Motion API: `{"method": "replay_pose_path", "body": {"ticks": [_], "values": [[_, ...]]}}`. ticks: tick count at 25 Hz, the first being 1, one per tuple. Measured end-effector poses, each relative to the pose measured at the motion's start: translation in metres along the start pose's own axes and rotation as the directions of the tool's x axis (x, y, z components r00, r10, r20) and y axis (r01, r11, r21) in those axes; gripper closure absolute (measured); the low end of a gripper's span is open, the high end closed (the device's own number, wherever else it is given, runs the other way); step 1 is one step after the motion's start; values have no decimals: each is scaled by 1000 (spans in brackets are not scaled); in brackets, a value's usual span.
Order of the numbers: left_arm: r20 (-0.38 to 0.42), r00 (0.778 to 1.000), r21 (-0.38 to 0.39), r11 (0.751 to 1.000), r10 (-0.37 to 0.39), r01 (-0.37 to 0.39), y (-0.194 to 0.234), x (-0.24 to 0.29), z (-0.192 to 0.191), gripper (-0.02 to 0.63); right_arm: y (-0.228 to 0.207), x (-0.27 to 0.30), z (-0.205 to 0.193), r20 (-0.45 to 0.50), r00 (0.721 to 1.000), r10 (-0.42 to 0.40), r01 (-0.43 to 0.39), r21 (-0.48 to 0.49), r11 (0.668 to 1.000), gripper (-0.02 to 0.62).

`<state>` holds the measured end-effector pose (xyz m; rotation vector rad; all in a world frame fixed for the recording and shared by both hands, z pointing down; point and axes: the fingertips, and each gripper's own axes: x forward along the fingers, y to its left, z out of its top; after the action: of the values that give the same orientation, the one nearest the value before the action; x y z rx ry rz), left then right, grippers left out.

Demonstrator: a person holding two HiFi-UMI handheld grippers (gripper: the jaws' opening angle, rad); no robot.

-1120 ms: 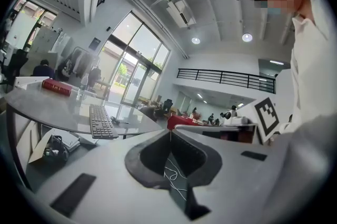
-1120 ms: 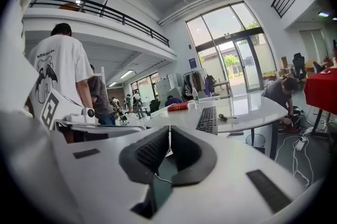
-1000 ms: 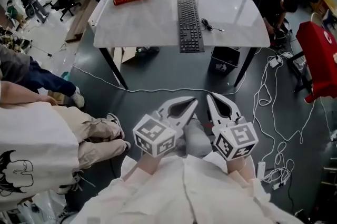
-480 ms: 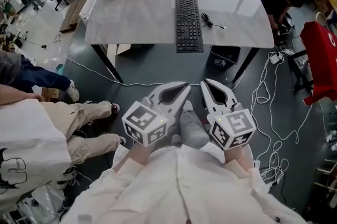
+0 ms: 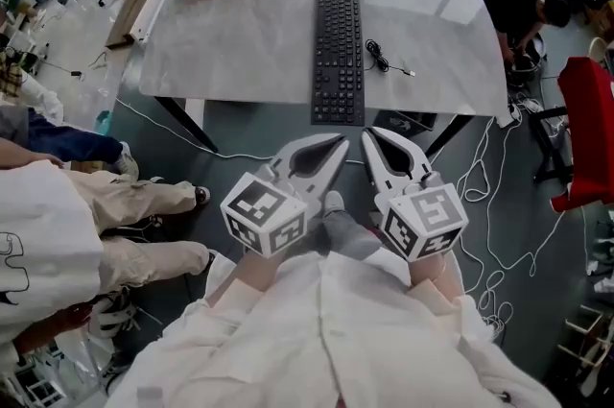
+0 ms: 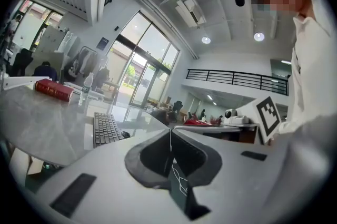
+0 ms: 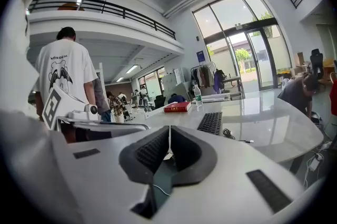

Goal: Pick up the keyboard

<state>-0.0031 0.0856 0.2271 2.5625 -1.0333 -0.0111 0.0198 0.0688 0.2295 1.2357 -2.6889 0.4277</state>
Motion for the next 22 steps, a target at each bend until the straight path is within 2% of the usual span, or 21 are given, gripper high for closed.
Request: {"method": "replay_pose_path", "body": {"ticks": [11, 18, 22], "values": [[-9, 996, -29, 996, 85, -85, 50, 67, 15, 591, -62, 50, 12, -43, 996, 78, -77, 17, 997, 563], [-34, 992, -42, 991, 122, -124, 68, 75, 13, 591, -72, 64, 6, -78, 990, 115, -112, 40, 993, 563], [-48, 990, -50, 990, 130, -132, 78, 76, 7, 591, -79, 67, -2, -91, 991, 102, -97, 53, 994, 563]]}}
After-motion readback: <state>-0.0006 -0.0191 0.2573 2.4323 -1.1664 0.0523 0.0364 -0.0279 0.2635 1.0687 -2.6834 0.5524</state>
